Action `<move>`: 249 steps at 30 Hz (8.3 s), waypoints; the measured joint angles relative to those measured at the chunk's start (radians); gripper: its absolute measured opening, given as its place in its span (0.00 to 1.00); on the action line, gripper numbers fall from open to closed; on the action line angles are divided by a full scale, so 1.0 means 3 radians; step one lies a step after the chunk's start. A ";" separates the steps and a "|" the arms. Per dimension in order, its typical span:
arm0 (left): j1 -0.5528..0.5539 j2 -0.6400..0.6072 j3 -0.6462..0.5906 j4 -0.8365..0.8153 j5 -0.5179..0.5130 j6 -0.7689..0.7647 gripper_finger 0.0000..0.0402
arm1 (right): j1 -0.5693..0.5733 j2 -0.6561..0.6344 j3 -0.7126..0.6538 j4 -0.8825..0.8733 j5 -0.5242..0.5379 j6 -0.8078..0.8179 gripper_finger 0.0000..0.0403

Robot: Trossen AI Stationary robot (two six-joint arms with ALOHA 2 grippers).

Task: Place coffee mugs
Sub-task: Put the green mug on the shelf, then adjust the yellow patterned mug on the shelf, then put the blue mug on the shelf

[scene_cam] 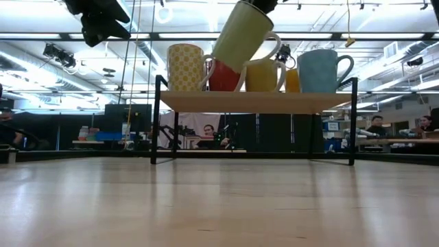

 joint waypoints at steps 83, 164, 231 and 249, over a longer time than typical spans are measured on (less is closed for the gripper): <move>-0.0001 0.0000 0.0000 0.0009 0.0001 0.0197 0.42 | -0.0003 0.0386 0.0061 0.0621 0.0531 -0.0001 0.37; 0.0542 0.0792 0.0001 0.1065 -0.1623 0.1209 0.42 | 0.0442 0.0216 0.0018 0.0125 0.1260 0.0638 0.37; 0.0300 0.0659 -0.0001 0.1101 -0.1617 0.1208 0.42 | 0.0720 0.0222 0.0019 -0.0178 0.1010 0.0977 0.37; -0.0471 0.0567 -0.0001 0.0940 -0.1259 0.0551 0.42 | 0.1616 0.0219 0.0020 -0.0582 0.0717 0.1770 0.37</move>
